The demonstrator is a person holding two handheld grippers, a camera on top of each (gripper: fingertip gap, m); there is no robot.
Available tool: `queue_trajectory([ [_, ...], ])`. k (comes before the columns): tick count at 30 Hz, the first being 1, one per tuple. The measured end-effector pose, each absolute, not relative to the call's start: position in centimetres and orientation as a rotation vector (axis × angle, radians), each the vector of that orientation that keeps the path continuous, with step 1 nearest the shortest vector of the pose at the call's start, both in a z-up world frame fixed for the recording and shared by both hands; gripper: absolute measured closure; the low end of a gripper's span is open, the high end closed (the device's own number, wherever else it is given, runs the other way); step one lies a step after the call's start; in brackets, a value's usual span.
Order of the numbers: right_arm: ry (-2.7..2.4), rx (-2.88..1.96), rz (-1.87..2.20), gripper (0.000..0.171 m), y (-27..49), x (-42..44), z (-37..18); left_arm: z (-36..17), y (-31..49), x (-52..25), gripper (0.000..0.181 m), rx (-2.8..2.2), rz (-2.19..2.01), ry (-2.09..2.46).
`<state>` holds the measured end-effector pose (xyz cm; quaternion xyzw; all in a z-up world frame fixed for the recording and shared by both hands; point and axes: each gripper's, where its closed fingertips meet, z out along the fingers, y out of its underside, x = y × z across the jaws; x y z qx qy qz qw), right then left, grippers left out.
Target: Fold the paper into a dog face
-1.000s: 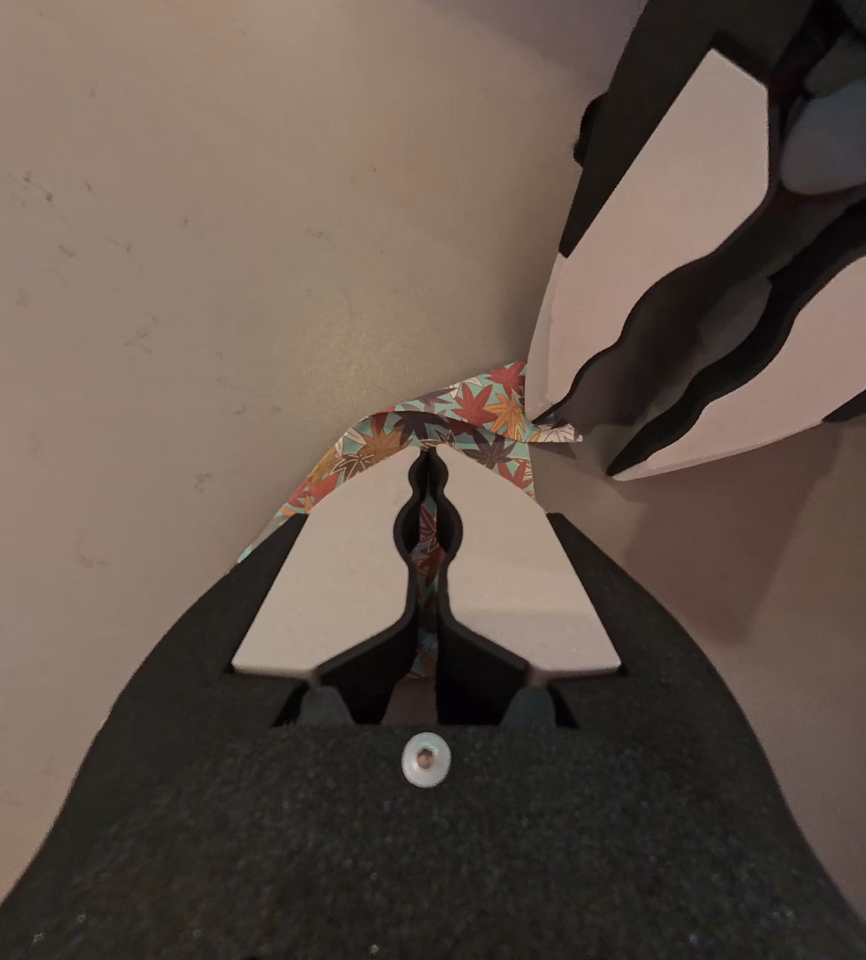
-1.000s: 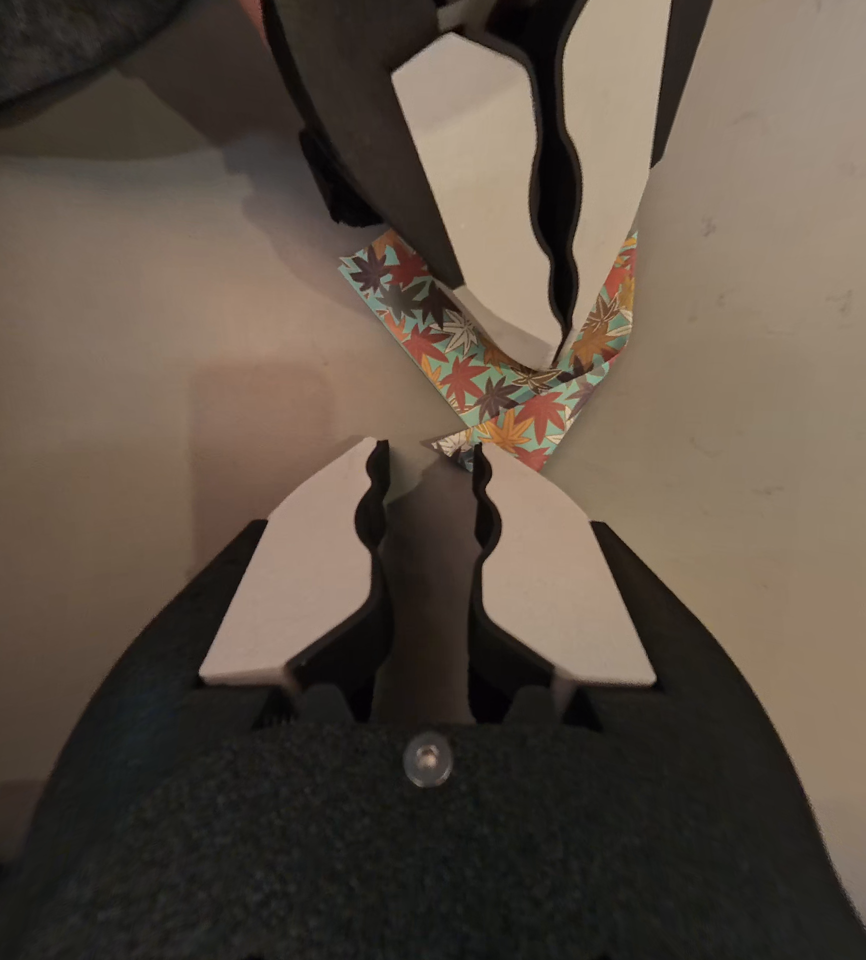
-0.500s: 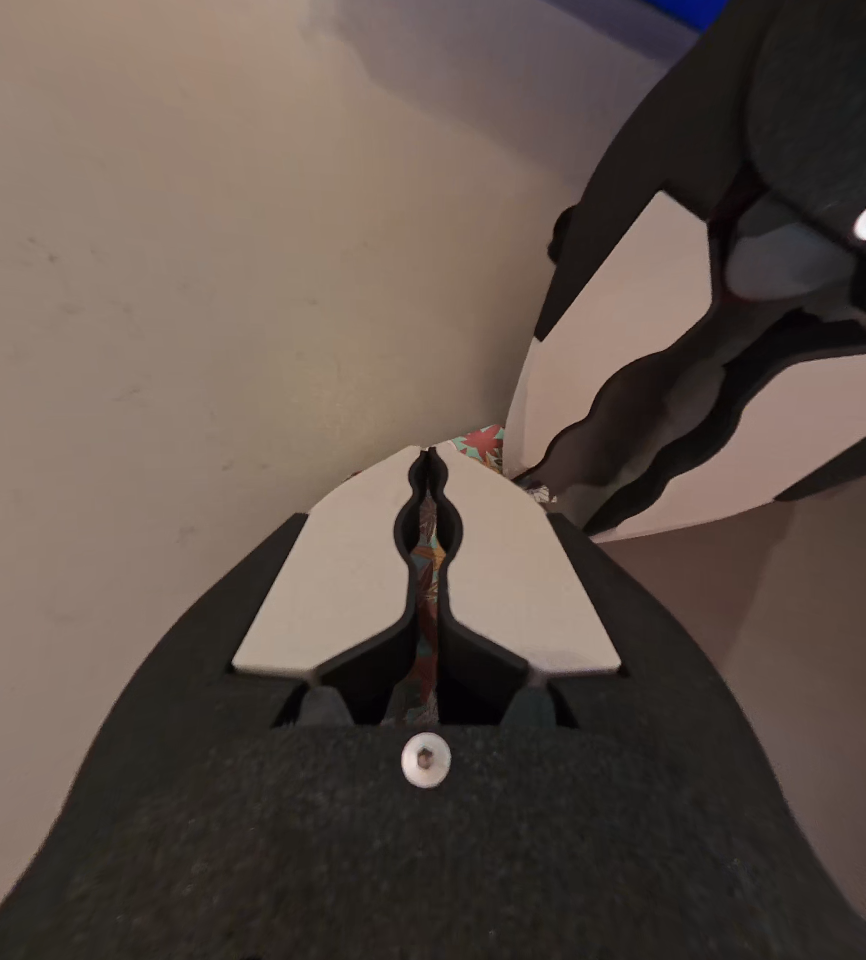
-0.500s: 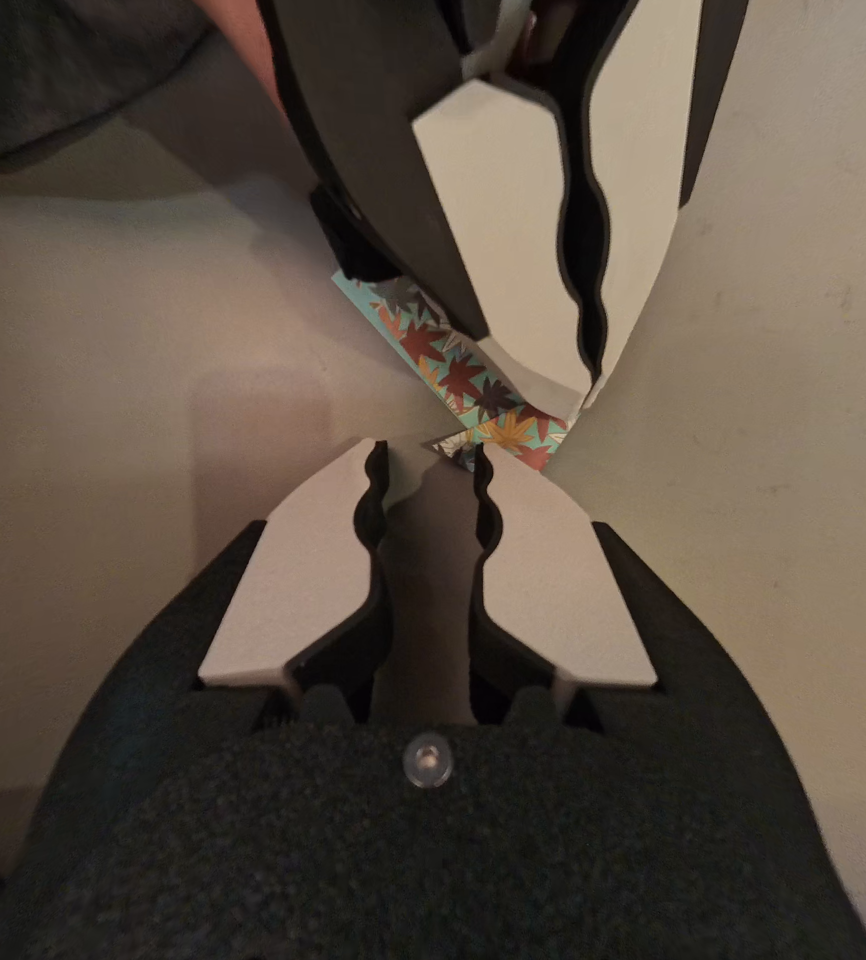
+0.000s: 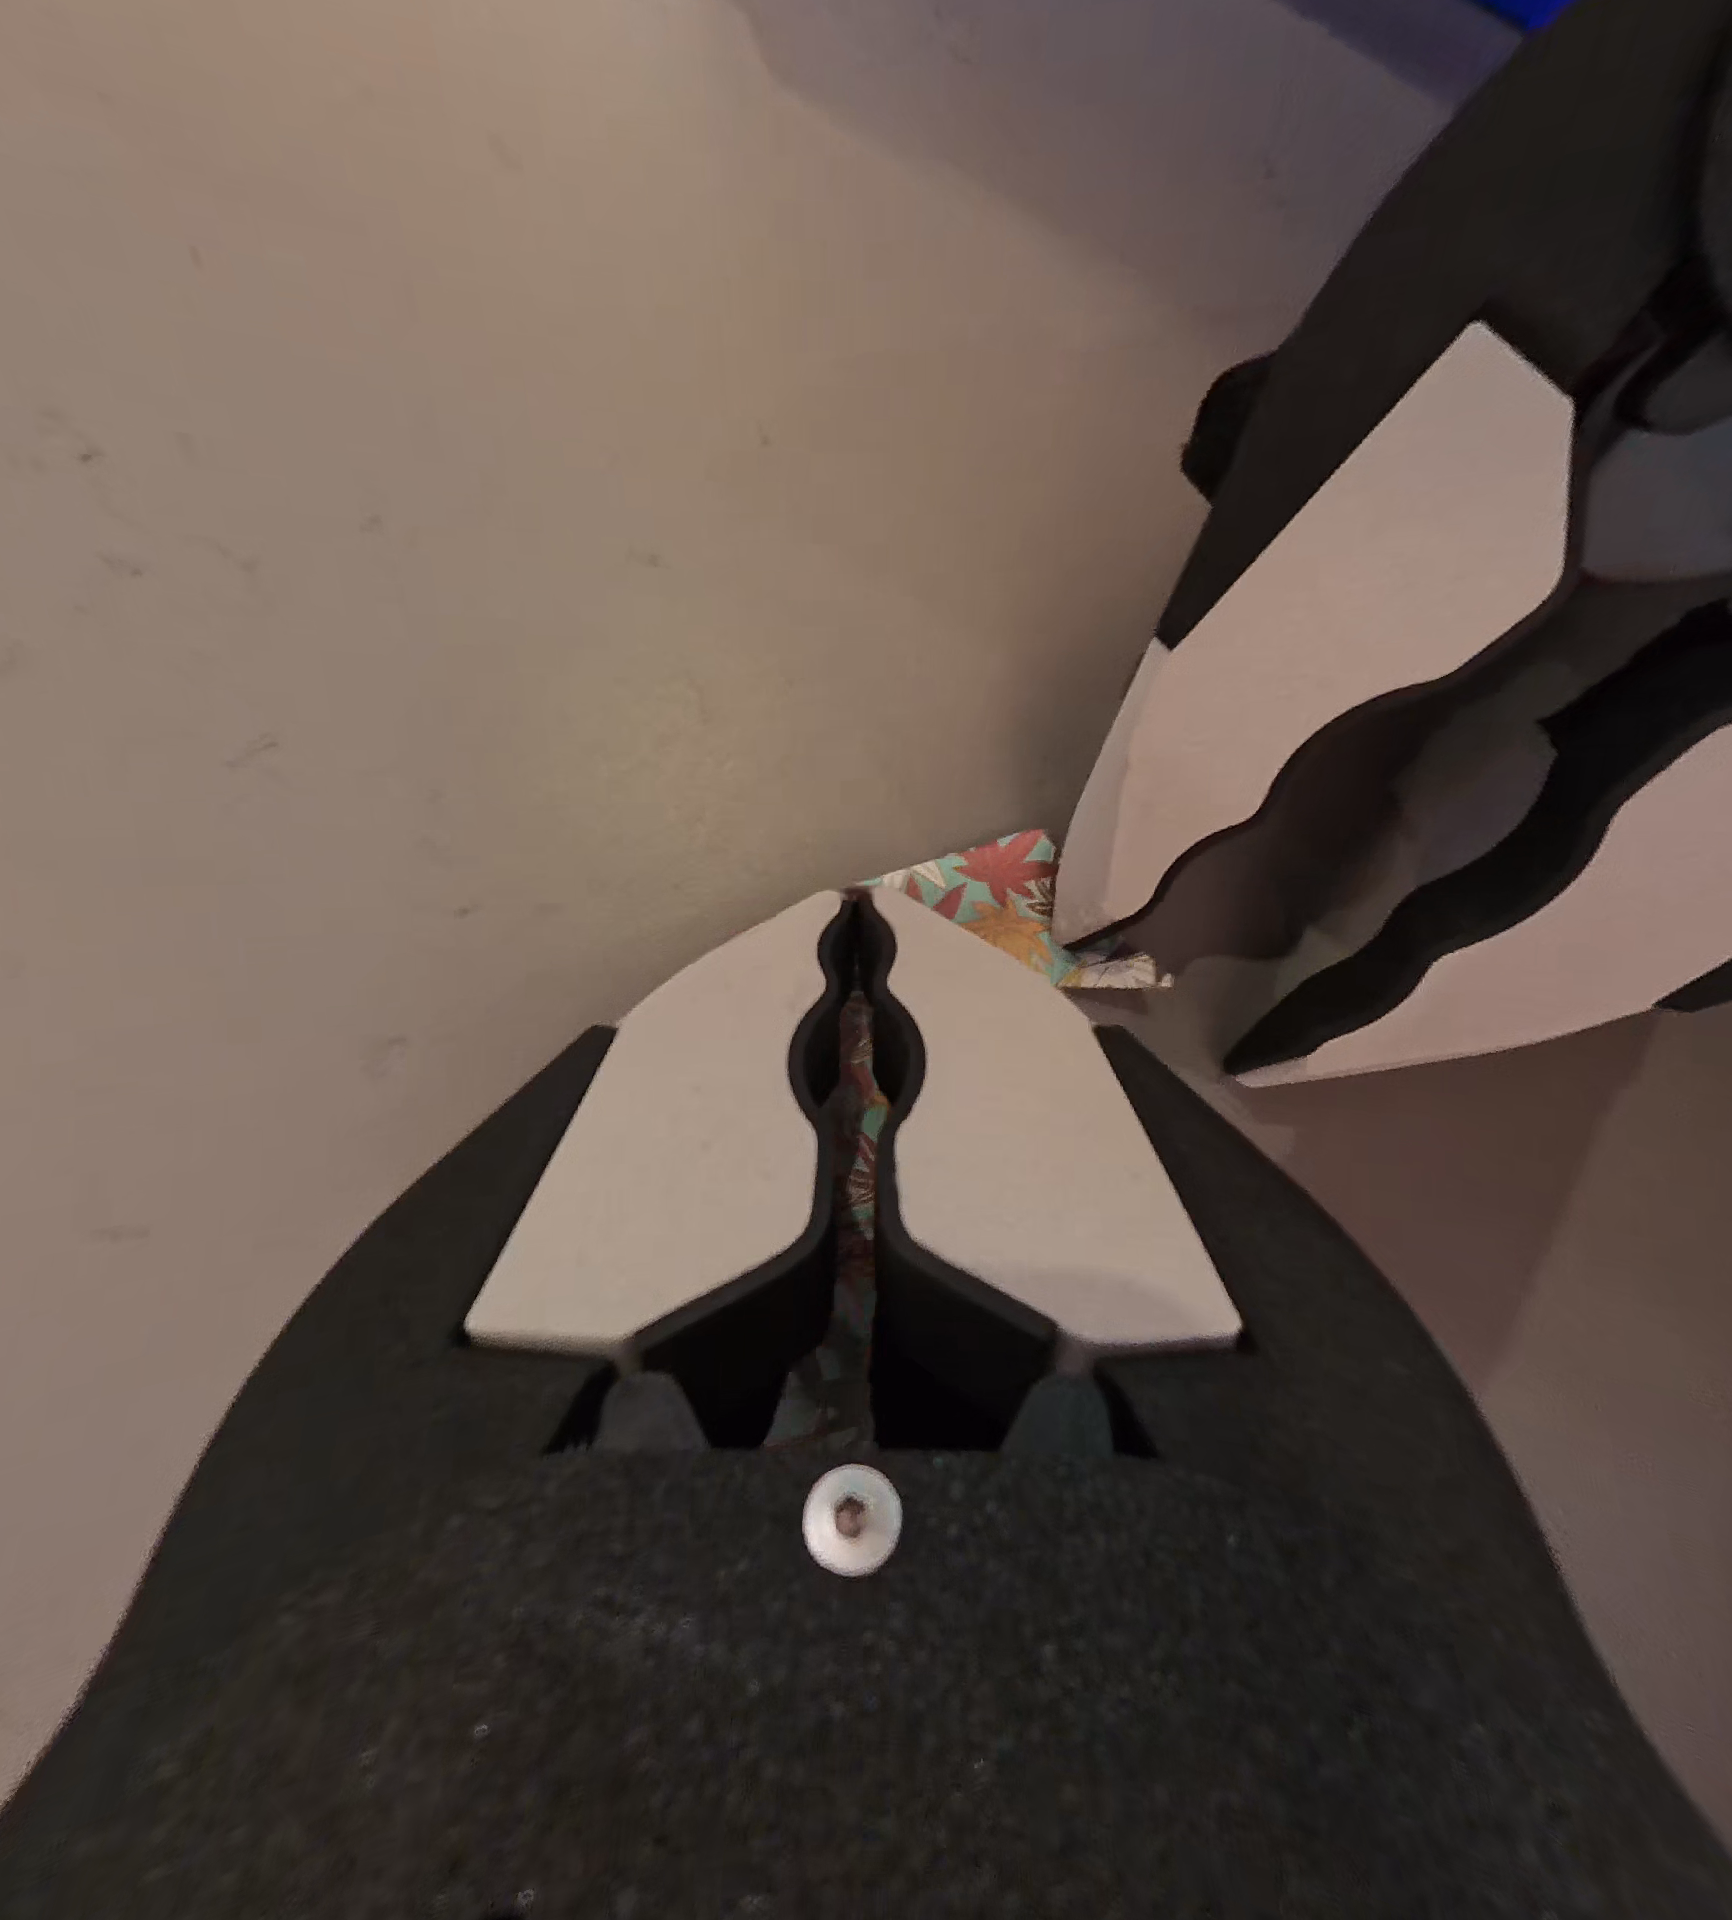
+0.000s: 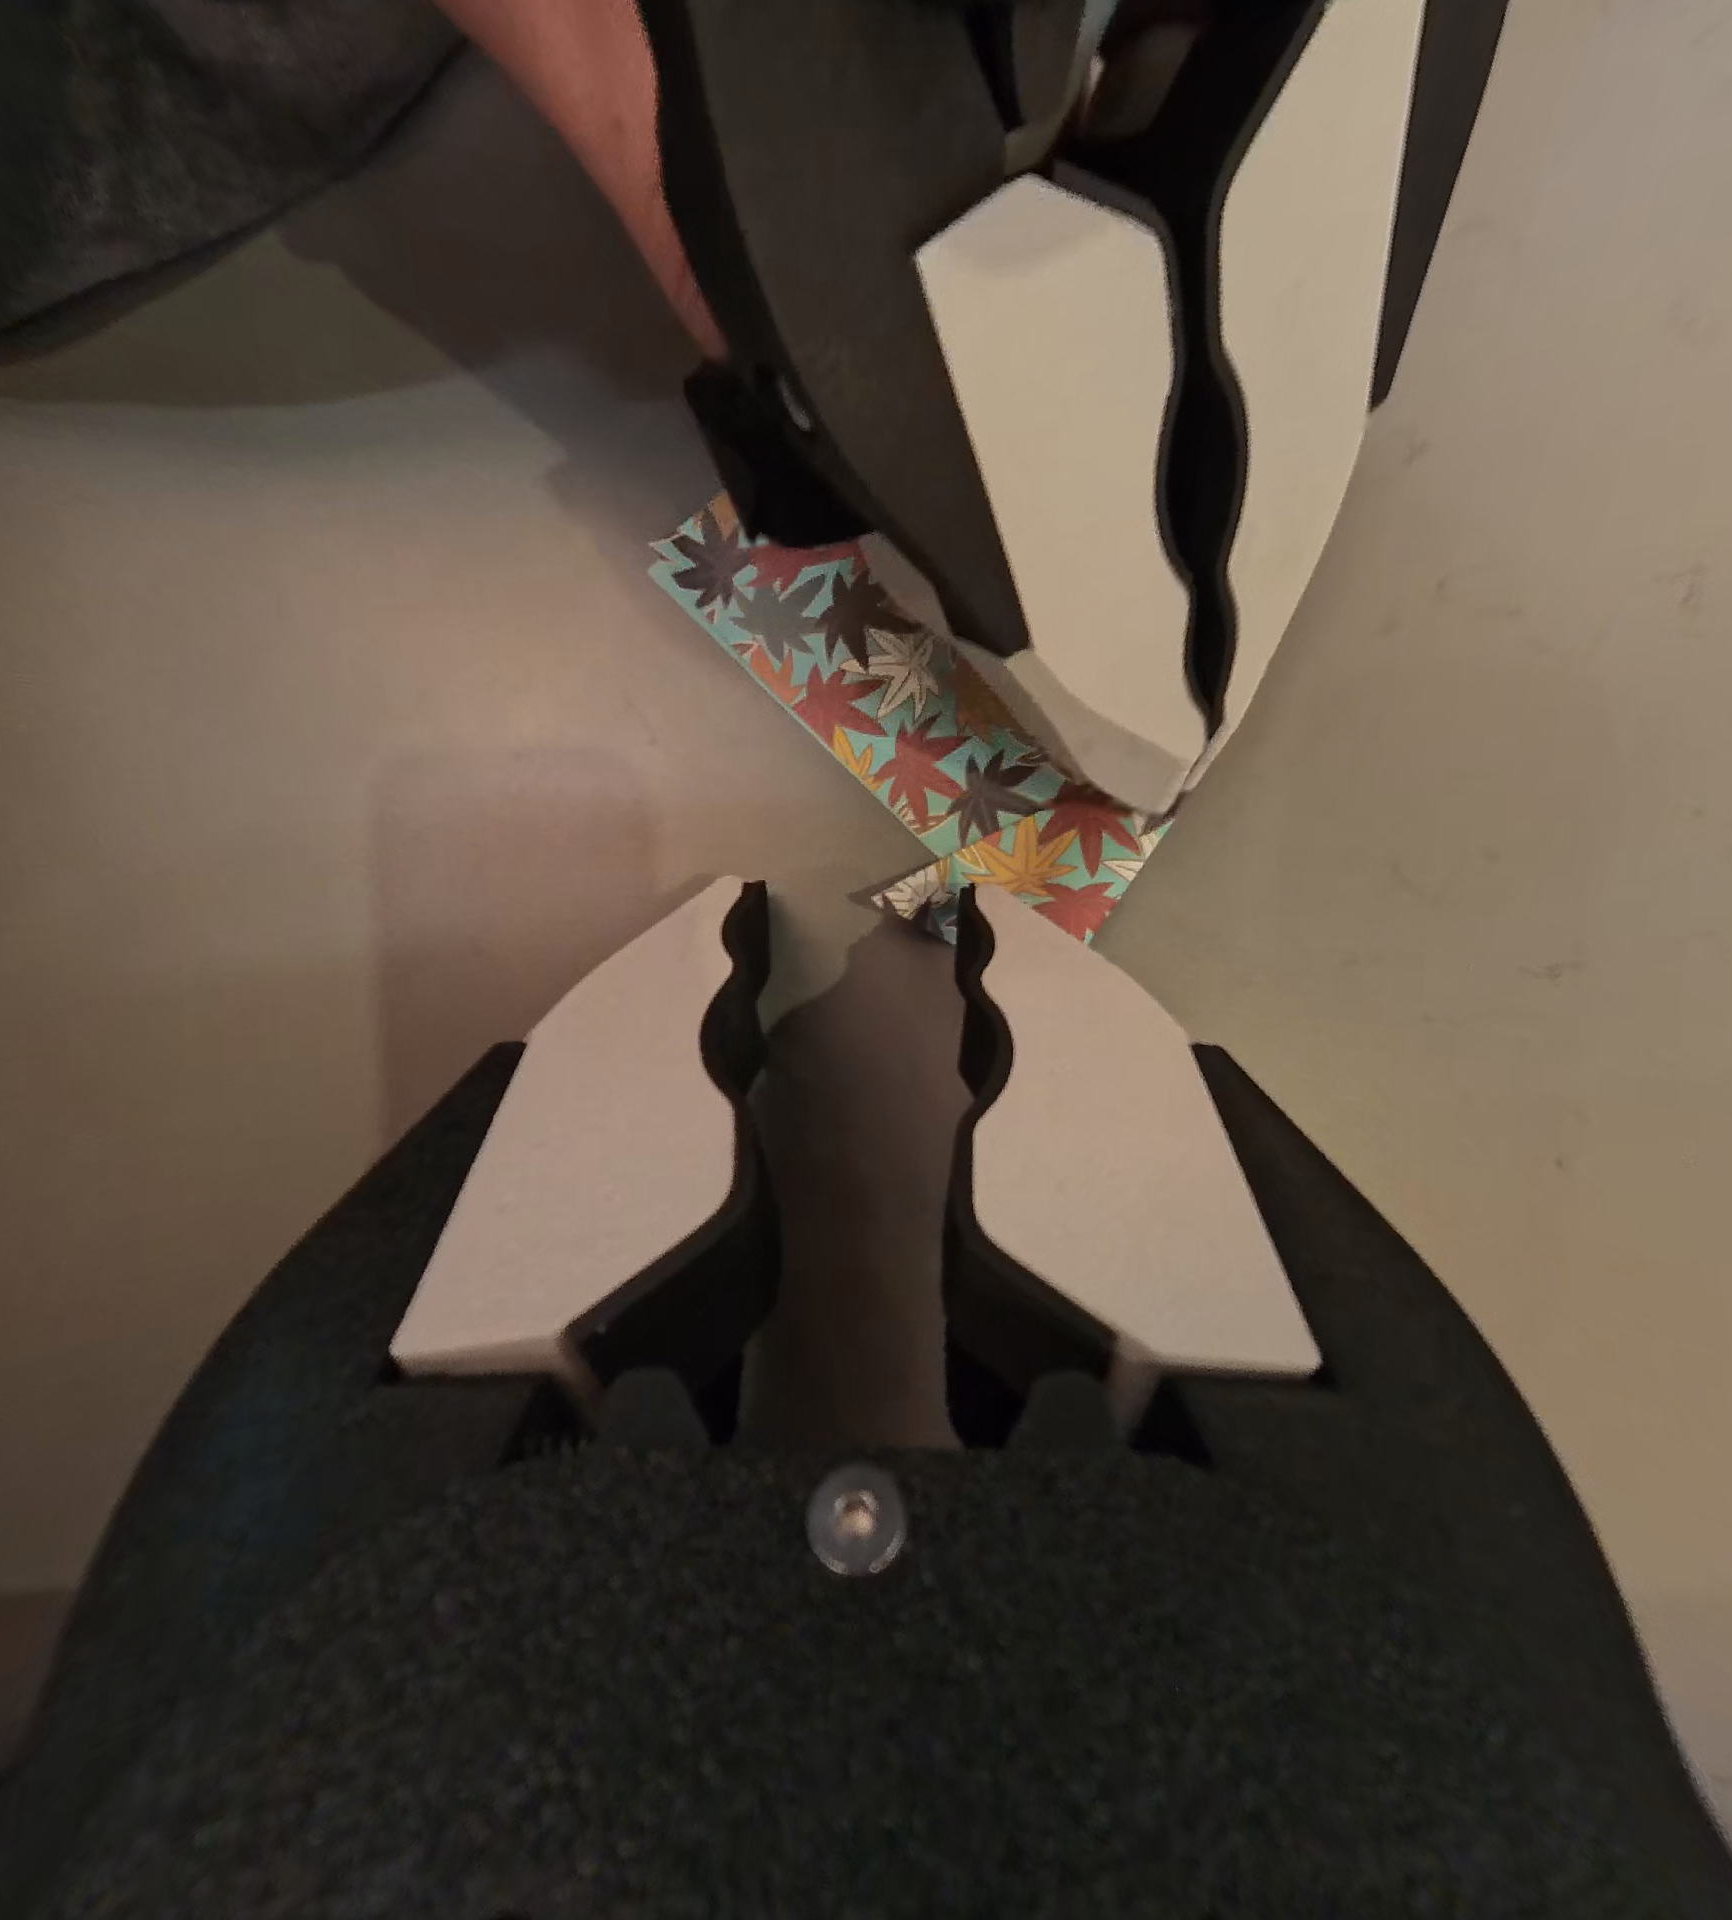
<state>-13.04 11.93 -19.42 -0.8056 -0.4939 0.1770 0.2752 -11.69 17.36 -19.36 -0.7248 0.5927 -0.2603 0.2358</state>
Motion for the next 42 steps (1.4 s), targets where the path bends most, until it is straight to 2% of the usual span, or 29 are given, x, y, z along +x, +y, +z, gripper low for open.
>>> queue_trajectory([
  [21, -1.343, -2.157, 0.485, 0.136, 11.8, -13.1, -19.3, -19.4, 18.9, -12.4, 0.181, -1.992, -0.648, 1.568],
  [25, -1.304, -2.118, 0.576, 0.136, 12.1, -13.3, -17.9, -19.4, 18.9, -12.4, 0.181, -1.979, -0.655, 1.577],
  [29, -1.112, -2.002, 0.641, 0.142, 14.2, -12.8, -14.0, -19.4, 18.9, -12.4, 0.181, -1.979, -0.672, 1.576],
  [33, -0.891, -2.014, 0.602, 0.171, 17.7, -11.0, -12.9, -19.4, 18.9, -12.4, 0.181, -1.973, -0.659, 1.580],
  [37, -1.057, -2.164, 0.419, 0.171, 18.8, -11.2, -17.3, -19.4, 18.9, -12.4, 0.181, -1.969, -0.644, 1.579],
  [42, -1.148, -2.178, 0.370, 0.171, 18.5, -12.2, -19.2, -19.4, 18.9, -12.4, 0.181, -1.972, -0.647, 1.568],
])
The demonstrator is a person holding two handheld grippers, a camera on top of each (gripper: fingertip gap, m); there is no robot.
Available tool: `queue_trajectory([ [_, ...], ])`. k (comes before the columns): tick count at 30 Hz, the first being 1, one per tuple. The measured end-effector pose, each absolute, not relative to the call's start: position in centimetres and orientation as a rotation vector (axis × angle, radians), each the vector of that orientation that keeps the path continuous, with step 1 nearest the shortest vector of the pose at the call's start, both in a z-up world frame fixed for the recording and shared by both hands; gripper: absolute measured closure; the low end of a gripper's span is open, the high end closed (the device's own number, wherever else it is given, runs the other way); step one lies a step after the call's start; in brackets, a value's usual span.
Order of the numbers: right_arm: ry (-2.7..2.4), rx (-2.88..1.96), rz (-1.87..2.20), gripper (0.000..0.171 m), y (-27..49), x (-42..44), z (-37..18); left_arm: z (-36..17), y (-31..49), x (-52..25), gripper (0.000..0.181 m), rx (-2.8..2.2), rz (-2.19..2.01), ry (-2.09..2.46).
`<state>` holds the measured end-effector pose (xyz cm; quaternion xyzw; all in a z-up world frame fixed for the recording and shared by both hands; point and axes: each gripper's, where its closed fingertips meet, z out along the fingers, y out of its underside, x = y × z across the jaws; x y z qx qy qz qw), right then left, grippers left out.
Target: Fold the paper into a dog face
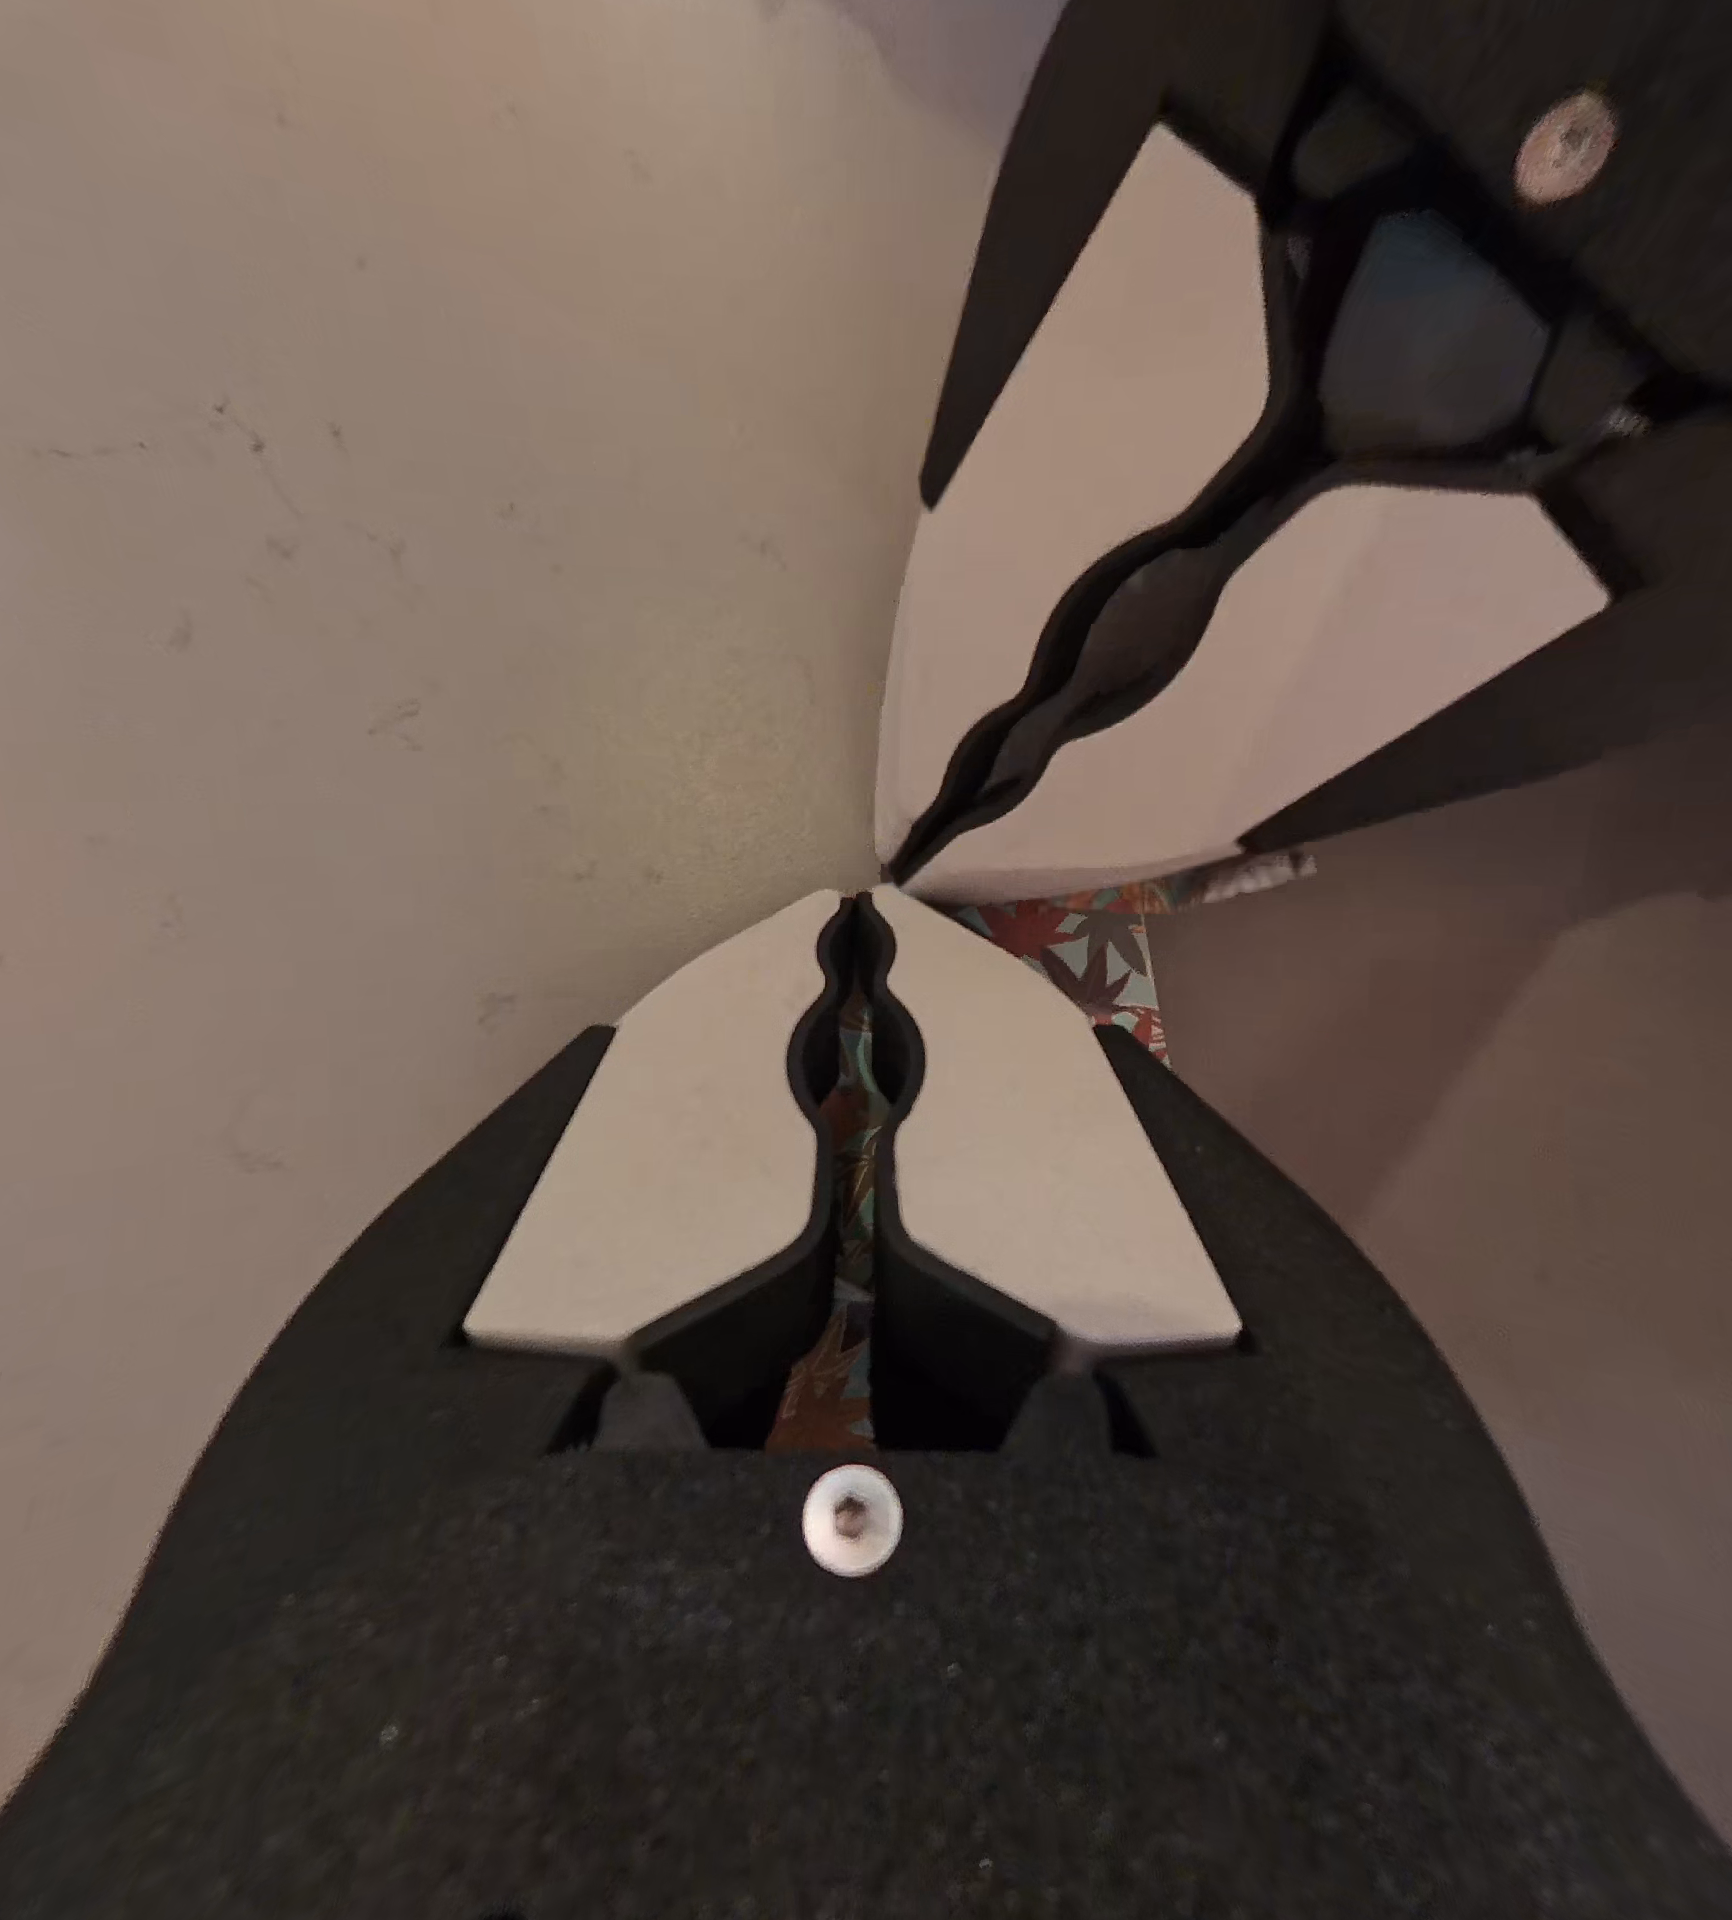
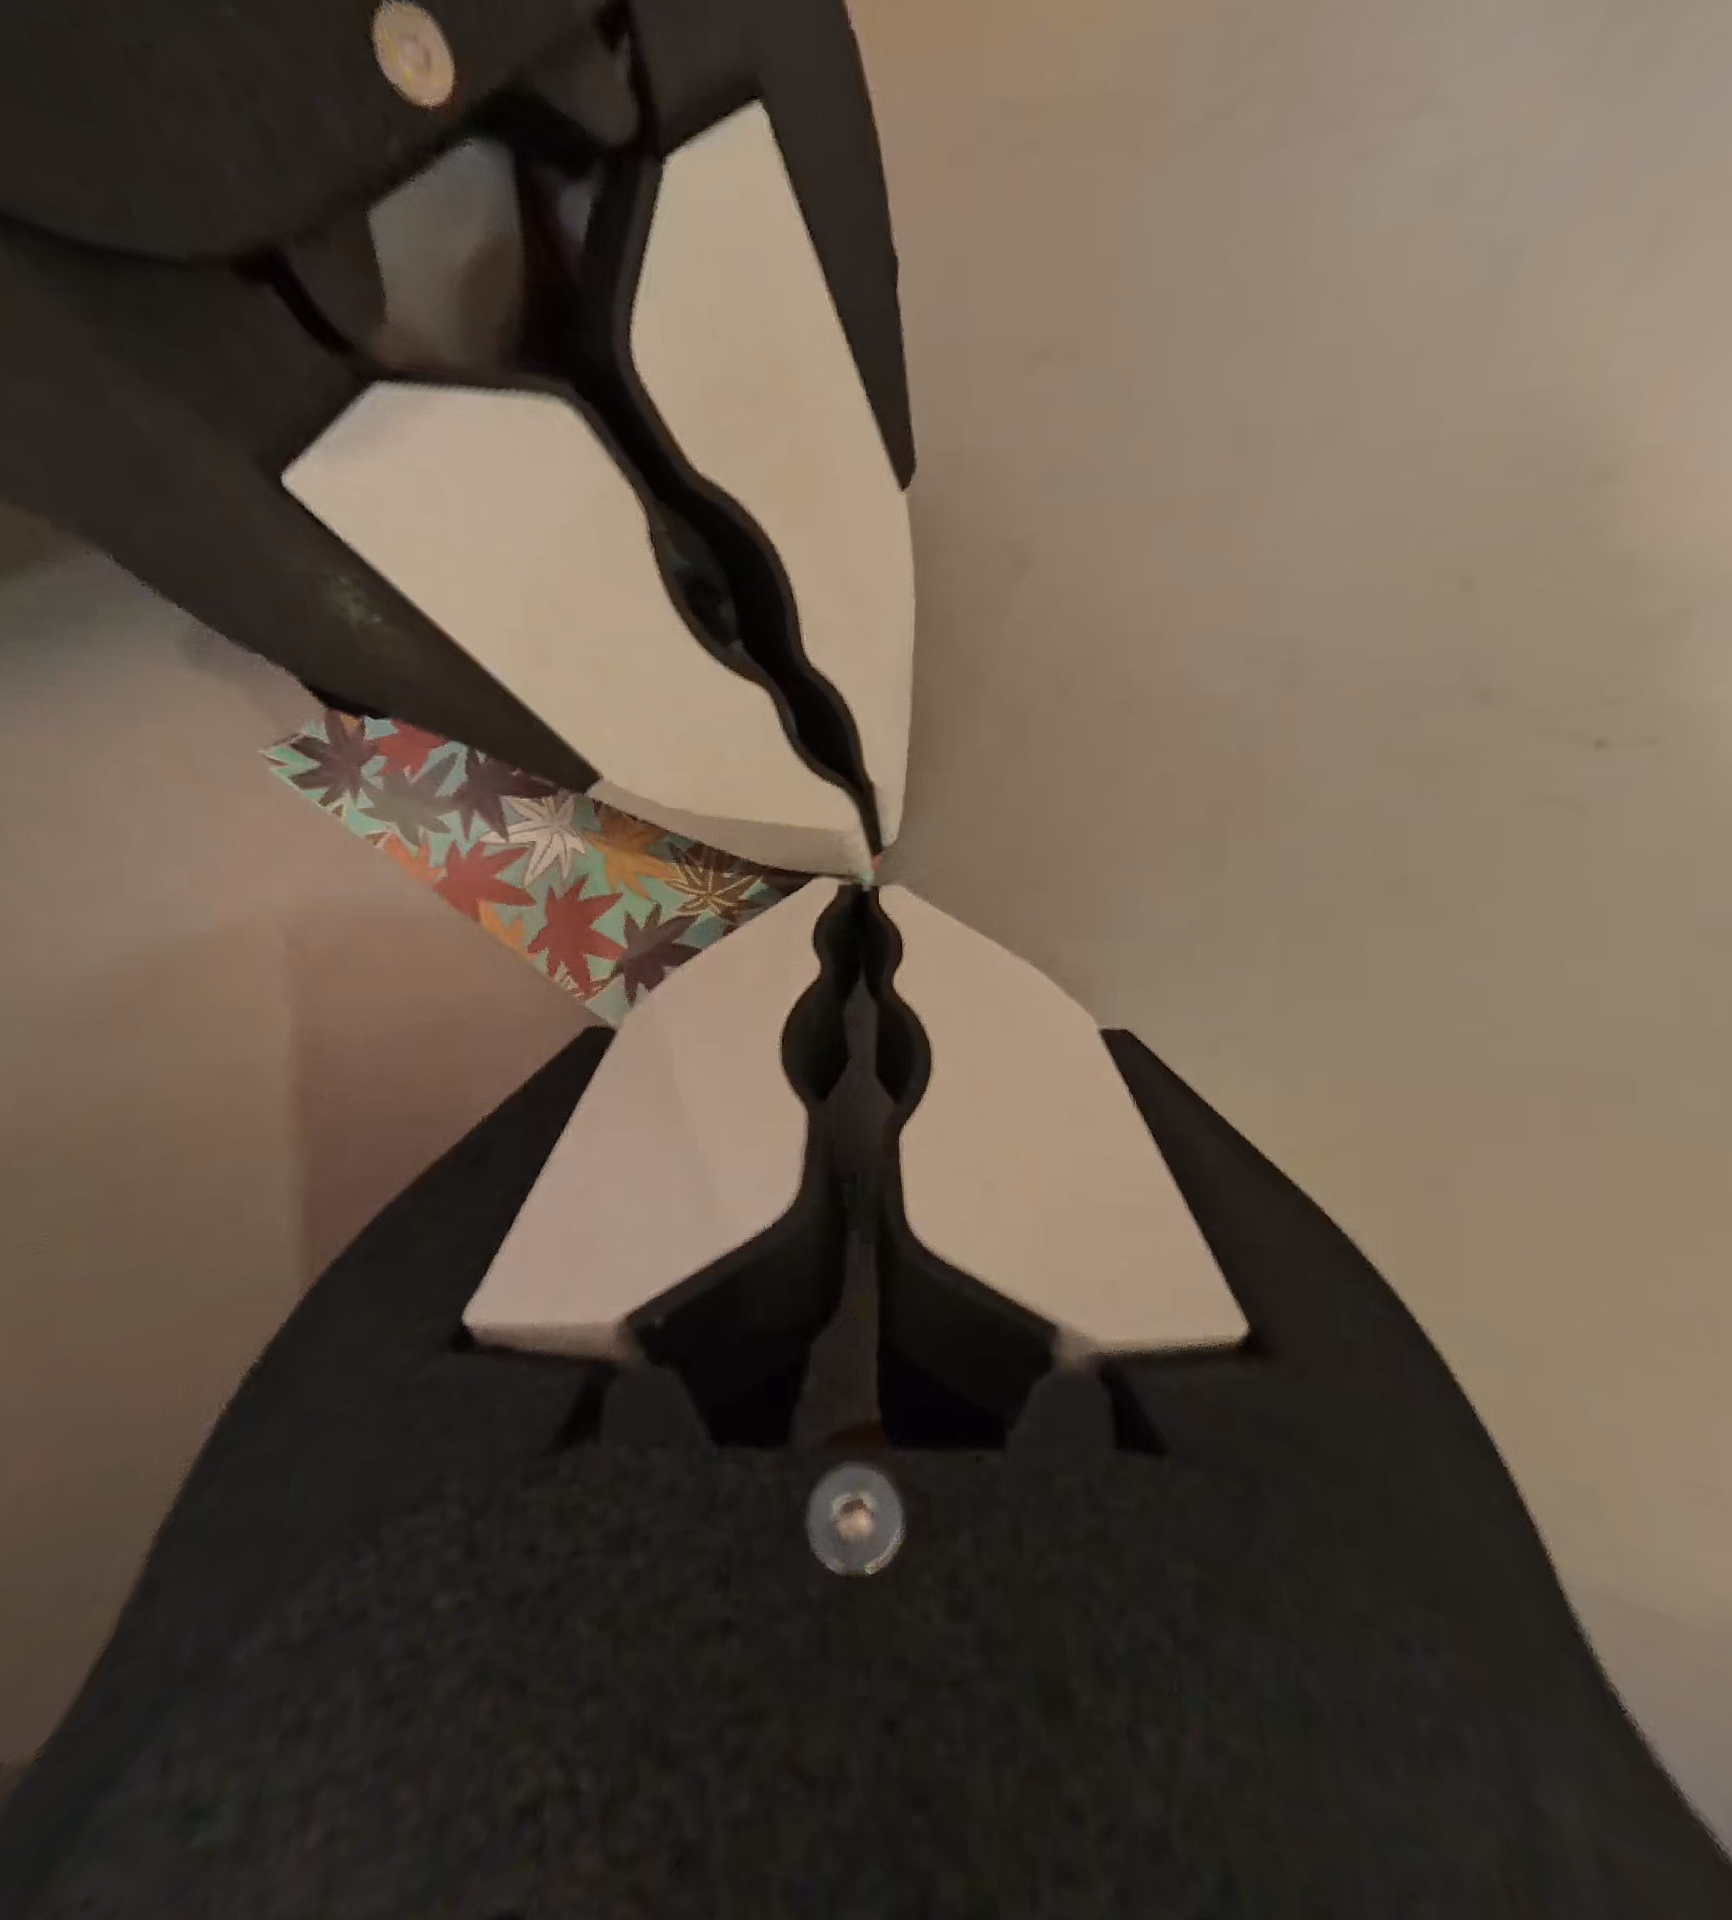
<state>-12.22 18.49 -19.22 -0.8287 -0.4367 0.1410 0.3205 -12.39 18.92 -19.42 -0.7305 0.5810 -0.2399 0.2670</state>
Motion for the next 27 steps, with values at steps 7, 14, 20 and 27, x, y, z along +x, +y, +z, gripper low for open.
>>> queue_trajectory([
  [7, -1.301, -2.078, 0.159, 0.171, 18.0, -12.5, -19.4, -19.4, 18.9, -12.4, 0.181, -1.982, -0.643, 1.556],
  [14, -1.309, -2.092, 0.196, 0.171, 16.5, -12.7, -19.4, -19.4, 18.9, -12.4, 0.181, -1.973, -0.628, 1.568],
  [20, -1.220, -2.108, 0.281, 0.171, 16.1, -12.3, -18.9, -19.4, 18.9, -12.4, 0.181, -1.966, -0.611, 1.576],
  [27, -1.149, -2.171, 0.302, 0.171, 17.9, -11.7, -18.9, -19.4, 18.9, -12.4, 0.181, -1.967, -0.606, 1.575],
])
